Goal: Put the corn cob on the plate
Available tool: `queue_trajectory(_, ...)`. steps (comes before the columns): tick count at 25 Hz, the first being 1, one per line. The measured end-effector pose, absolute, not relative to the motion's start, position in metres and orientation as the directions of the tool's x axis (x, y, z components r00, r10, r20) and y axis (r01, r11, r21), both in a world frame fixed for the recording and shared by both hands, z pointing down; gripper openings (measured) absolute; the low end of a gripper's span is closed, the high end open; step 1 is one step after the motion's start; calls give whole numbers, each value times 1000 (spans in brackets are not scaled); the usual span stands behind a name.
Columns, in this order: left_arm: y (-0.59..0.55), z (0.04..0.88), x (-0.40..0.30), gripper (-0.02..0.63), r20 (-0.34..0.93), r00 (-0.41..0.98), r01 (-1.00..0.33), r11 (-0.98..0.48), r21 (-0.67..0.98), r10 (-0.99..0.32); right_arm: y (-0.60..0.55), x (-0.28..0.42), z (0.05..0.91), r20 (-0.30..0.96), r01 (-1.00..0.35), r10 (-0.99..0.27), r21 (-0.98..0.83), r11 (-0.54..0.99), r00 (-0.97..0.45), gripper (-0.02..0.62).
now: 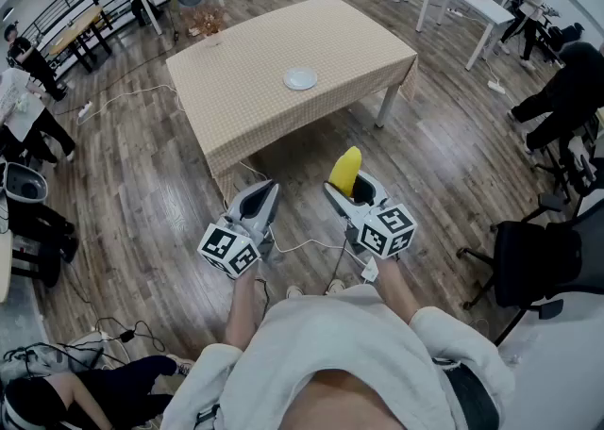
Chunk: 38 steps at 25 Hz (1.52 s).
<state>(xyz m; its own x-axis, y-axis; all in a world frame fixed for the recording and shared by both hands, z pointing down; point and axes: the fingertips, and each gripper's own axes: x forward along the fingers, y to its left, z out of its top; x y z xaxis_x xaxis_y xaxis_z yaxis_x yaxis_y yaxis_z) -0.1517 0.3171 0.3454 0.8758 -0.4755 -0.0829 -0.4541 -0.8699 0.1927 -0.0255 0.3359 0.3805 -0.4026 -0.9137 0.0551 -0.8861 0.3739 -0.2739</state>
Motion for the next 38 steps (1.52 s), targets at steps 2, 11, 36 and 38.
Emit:
queue_trajectory(2, 310, 343, -151, 8, -88, 880, -447, -876, 183, -467, 328, -28, 378, 50, -889, -914, -260, 377, -402, 256)
queue_trajectory(11, 311, 343, -147, 8, -81, 884, -441, -879, 181, -460, 325, -32, 381, 52, -881, -906, -263, 392, -419, 258)
queue_trajectory(36, 343, 352, -74, 8, -51, 859, -497, -854, 157, -509, 363, 55, 388, -16, -850, -893, -300, 433, -450, 258)
queue_trajectory(38, 341, 353, -72, 8, -55, 857, -499, -852, 158, -513, 362, 60, 388, -17, -852, -895, -296, 431, -447, 258)
